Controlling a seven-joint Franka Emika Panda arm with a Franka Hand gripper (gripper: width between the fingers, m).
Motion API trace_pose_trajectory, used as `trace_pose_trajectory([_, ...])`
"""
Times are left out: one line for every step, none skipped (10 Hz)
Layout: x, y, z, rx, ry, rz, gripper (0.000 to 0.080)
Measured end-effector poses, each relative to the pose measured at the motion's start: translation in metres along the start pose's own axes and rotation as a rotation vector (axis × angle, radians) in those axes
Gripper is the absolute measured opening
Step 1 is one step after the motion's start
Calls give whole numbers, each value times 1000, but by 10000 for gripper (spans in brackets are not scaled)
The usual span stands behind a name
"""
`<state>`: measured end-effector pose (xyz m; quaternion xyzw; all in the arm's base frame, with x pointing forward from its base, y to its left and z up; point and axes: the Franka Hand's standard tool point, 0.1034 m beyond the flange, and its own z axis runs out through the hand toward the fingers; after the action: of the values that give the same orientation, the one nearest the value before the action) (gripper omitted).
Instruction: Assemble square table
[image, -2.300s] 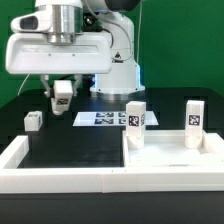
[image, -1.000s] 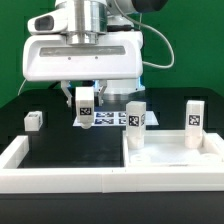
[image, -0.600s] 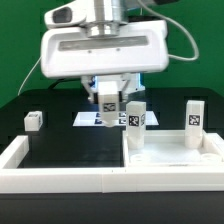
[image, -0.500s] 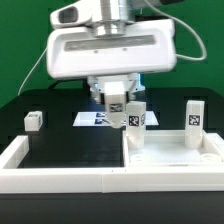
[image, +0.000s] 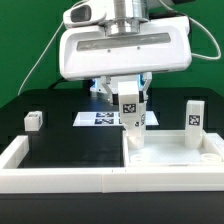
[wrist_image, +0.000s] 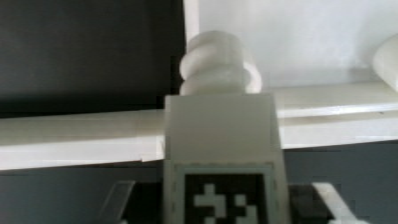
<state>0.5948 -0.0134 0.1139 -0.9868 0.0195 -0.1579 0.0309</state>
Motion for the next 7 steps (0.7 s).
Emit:
trace_pose_trajectory([1,1,0,-8,17,-1,288])
trace_pose_trajectory([-4,-2,4,-26,46,8,288])
trace_pose_trajectory([-5,-16,6,-13,42,19,288])
trace_pose_trajectory([3,-18,3,-33,108,14,288])
trace_pose_trajectory([5,-21,3,-58,176,6,288])
trace_pose_trajectory([12,-20,-1,-107,315,-6,288])
trace_pose_trajectory([7,-27,7,-97,312,-3,288])
